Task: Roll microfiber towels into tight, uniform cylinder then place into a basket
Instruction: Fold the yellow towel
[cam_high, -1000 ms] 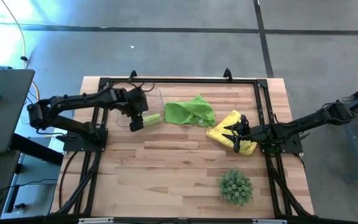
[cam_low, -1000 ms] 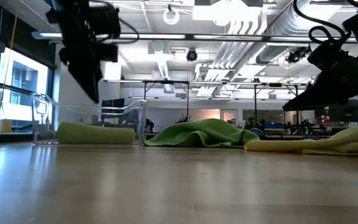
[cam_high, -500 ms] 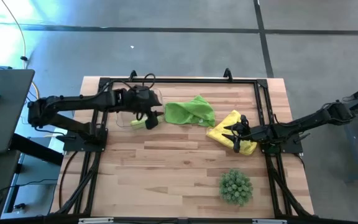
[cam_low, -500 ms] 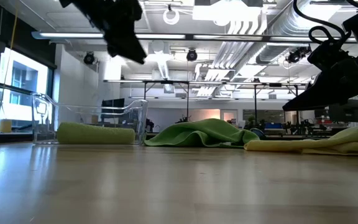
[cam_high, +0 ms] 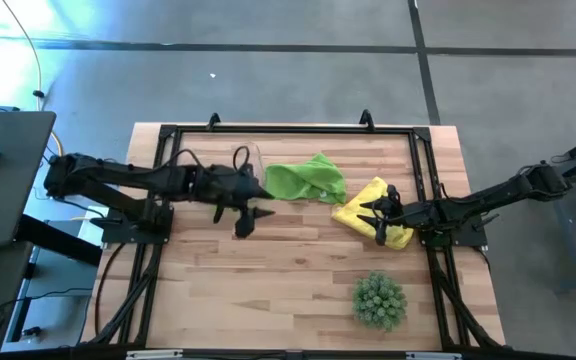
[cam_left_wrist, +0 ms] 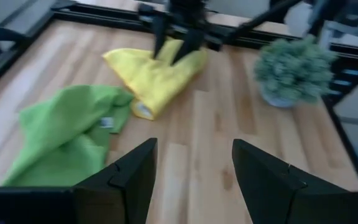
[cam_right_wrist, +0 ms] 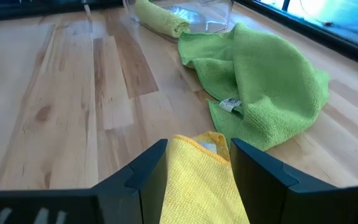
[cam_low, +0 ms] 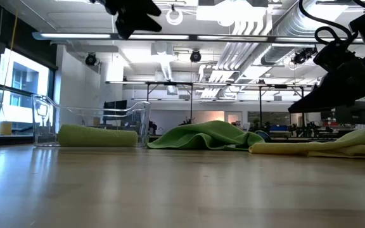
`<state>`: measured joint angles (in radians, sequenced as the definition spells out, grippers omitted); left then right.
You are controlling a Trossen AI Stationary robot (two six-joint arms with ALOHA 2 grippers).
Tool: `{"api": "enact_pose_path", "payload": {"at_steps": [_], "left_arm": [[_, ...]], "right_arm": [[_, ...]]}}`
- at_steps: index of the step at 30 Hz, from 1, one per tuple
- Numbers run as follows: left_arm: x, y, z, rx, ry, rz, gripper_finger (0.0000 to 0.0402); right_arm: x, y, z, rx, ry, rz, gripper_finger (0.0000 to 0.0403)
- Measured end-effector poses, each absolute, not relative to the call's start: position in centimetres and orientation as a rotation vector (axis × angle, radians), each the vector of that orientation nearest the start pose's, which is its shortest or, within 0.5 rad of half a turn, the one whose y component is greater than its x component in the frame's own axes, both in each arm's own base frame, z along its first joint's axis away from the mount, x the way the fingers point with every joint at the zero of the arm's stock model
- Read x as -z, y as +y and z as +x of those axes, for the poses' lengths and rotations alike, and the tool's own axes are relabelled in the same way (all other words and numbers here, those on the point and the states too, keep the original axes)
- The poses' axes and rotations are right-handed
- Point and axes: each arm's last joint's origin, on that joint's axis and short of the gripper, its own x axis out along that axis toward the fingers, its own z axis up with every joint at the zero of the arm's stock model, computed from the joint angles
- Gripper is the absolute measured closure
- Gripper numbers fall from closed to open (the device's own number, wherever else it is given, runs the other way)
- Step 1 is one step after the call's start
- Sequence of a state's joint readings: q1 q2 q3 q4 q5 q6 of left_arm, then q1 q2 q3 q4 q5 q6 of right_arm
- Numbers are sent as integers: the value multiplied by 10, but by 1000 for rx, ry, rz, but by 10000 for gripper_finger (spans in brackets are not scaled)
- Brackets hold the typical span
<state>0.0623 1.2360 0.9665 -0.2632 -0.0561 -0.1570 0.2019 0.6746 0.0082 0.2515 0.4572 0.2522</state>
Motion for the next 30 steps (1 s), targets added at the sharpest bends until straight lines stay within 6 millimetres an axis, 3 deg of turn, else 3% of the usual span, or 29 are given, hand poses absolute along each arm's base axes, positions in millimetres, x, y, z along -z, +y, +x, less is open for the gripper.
{"api": "enact_pose_path", "payload": {"at_steps": [10, 18, 21, 24, 30], "left_arm": [[-292, -19, 277, -80, 504, -125, 205], [-292, -36, 287, -25, 445, -121, 205], [-287, -41, 288, -13, 462, -122, 205], [-283, -44, 292, -6, 470, -121, 205], [-278, -45, 296, -23, 475, -146, 205]], "right_arm": [[-141, 14, 134, 306, 172, 363, 238], [-159, 15, 137, 271, -2, 414, 238], [-161, 11, 138, 339, -14, 401, 238], [-164, 7, 141, 379, 32, 420, 238], [-159, -5, 139, 571, 337, 479, 238]]}}
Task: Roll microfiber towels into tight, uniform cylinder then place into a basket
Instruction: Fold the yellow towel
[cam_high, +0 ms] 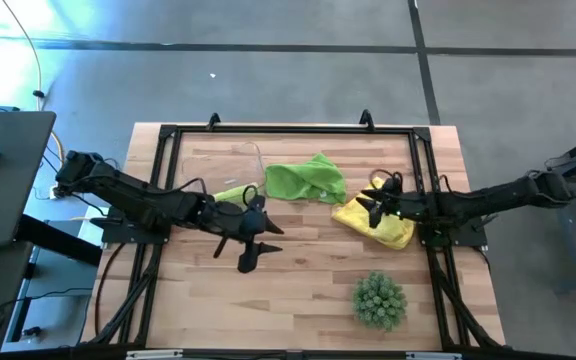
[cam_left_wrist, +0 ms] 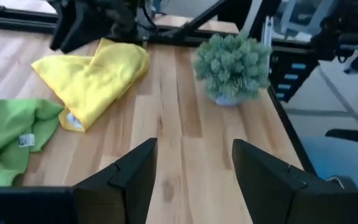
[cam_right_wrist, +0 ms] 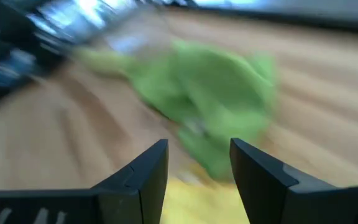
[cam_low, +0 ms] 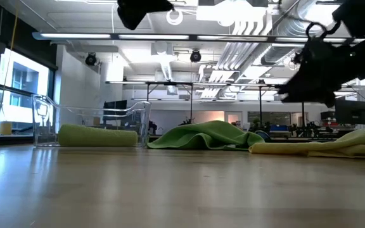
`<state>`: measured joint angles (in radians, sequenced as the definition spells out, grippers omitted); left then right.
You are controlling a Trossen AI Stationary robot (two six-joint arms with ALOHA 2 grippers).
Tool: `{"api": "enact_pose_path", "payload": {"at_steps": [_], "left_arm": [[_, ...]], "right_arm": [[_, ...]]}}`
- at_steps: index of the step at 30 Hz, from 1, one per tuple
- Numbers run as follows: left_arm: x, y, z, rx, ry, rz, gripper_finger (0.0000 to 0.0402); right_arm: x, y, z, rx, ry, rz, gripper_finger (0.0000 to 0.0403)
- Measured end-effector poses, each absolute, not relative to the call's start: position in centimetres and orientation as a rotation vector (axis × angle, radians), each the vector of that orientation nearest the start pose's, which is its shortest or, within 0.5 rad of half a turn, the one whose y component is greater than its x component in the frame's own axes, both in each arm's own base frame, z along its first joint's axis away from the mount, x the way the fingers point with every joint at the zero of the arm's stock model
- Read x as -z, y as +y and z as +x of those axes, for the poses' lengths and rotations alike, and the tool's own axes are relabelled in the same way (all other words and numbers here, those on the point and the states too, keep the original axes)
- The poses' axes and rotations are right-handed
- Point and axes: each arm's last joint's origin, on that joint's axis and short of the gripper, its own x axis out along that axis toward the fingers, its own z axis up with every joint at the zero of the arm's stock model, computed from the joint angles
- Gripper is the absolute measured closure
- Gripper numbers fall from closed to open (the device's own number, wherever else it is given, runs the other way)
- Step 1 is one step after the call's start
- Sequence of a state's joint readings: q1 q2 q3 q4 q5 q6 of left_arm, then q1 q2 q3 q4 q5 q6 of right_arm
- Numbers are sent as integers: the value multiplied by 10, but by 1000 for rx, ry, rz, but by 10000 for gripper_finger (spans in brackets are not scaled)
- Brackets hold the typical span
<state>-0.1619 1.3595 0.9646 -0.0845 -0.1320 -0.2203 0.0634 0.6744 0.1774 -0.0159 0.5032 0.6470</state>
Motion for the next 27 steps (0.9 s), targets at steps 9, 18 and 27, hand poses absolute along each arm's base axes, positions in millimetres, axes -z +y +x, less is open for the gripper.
{"api": "enact_pose_path", "payload": {"at_steps": [9, 18, 27], "left_arm": [[-278, -44, 298, -36, 462, -153, 205], [-280, -45, 299, -35, 440, -161, 205], [-280, -45, 299, -35, 441, -160, 205]], "right_arm": [[-139, -19, 121, 858, 675, 629, 238], [-127, -36, 123, 1013, 764, 537, 238], [-115, -52, 123, 1055, 872, 598, 238]]}}
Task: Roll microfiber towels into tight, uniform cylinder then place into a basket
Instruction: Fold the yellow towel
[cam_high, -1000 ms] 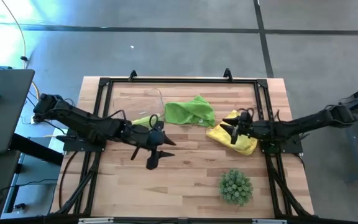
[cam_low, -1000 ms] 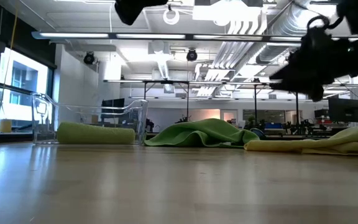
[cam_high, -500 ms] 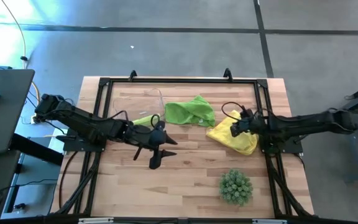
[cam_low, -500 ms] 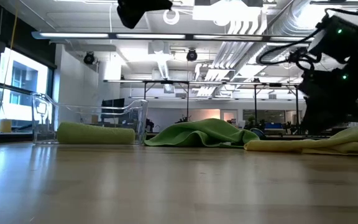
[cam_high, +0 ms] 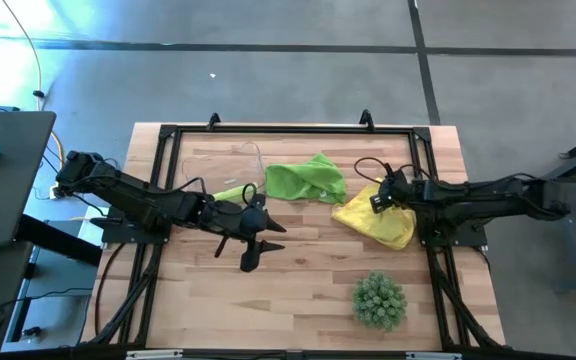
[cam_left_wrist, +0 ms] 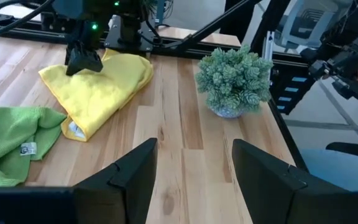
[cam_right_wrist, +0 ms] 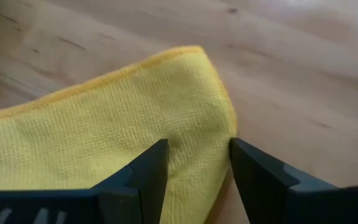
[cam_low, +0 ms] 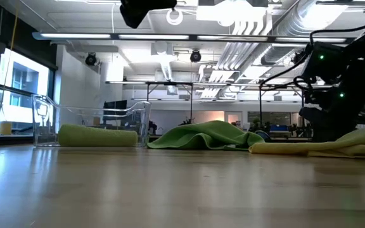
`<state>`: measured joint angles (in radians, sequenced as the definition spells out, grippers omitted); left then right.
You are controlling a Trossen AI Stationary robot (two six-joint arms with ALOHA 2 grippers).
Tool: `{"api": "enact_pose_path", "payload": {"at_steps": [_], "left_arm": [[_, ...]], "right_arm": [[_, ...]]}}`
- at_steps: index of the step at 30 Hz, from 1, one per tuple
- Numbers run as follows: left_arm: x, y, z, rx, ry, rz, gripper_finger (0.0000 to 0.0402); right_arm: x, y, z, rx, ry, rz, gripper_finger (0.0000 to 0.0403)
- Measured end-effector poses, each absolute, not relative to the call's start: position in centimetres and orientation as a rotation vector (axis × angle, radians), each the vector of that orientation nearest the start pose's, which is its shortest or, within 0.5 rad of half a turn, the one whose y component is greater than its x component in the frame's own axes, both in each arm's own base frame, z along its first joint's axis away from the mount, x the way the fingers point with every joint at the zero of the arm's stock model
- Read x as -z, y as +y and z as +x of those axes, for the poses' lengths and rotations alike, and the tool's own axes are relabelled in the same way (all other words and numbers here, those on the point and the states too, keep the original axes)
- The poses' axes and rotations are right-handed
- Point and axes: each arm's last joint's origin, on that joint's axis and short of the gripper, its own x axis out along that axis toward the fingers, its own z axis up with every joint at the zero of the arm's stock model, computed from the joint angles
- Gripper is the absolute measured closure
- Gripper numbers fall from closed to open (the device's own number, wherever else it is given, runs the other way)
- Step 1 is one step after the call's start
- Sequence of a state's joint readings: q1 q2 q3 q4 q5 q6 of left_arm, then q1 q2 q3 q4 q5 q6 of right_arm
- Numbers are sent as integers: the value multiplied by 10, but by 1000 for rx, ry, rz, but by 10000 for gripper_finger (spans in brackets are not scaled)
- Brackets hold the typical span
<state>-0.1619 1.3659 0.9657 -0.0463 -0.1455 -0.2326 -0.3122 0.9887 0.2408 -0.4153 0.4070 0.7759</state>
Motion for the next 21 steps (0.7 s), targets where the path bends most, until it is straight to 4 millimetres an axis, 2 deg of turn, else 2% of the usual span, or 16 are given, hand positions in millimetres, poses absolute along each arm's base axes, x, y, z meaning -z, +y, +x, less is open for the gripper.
{"api": "enact_pose_path", "payload": {"at_steps": [6, 13, 17, 21], "left_arm": [[-280, -46, 299, -32, 441, -160, 205], [-280, -48, 298, -24, 443, -159, 205], [-279, -48, 298, -25, 451, -157, 205], [-279, -48, 298, -25, 453, -157, 205]], "right_arm": [[-112, -57, 130, 1023, 870, 588, 257], [-113, -57, 134, 958, 854, 608, 352], [-114, -56, 138, 845, 863, 616, 396], [-119, -52, 147, 646, 812, 634, 394]]}}
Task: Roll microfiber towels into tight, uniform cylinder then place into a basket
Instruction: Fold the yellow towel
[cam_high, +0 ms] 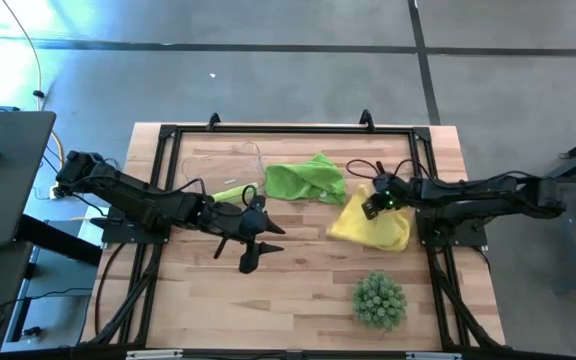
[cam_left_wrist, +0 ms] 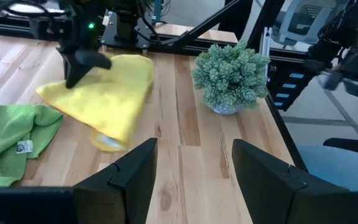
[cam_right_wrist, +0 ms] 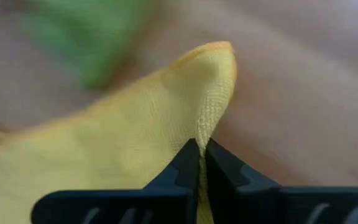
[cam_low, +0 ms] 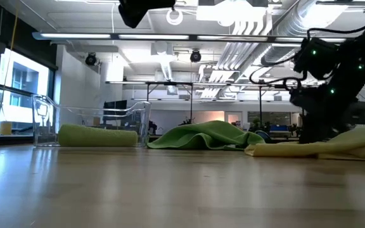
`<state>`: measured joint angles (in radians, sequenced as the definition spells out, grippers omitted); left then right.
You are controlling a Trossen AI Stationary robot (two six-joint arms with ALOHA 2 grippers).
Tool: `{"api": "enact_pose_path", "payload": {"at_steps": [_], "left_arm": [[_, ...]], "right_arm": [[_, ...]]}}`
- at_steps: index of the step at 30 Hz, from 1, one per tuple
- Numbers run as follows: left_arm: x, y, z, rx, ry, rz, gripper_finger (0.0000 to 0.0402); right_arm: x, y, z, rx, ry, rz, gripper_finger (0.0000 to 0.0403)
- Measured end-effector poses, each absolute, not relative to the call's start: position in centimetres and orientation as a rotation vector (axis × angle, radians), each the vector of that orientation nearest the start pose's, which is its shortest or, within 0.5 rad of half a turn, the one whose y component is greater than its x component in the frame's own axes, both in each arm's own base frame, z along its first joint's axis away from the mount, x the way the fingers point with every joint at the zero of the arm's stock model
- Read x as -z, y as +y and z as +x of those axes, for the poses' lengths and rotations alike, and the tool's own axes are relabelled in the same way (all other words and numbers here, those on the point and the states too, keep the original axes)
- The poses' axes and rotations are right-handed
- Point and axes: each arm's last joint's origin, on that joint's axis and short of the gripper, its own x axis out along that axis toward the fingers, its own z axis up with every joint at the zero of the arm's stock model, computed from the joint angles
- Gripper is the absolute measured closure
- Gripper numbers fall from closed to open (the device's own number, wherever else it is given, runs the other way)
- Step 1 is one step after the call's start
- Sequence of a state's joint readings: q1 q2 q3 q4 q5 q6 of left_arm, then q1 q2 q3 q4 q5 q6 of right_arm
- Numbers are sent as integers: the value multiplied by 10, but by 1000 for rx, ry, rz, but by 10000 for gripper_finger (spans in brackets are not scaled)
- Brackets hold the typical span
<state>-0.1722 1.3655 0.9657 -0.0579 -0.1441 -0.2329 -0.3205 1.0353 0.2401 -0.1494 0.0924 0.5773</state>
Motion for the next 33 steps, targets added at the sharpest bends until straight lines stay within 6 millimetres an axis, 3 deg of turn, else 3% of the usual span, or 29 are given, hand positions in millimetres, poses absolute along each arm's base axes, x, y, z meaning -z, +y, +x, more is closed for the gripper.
{"api": "enact_pose_path", "payload": {"at_steps": [9, 16, 24, 33], "left_arm": [[-274, -45, 302, -113, 451, -134, 205], [-244, -39, 318, -277, 523, -76, 205], [-217, -22, 350, -325, 441, -24, 205], [-218, -3, 360, -449, 363, 142, 206]], "right_arm": [[-158, -35, 179, 256, 408, 535, 400], [-183, -14, 190, 78, 174, 413, 400], [-203, 3, 199, 21, 112, 276, 400], [-236, 19, 218, -66, 209, 7, 400]]}}
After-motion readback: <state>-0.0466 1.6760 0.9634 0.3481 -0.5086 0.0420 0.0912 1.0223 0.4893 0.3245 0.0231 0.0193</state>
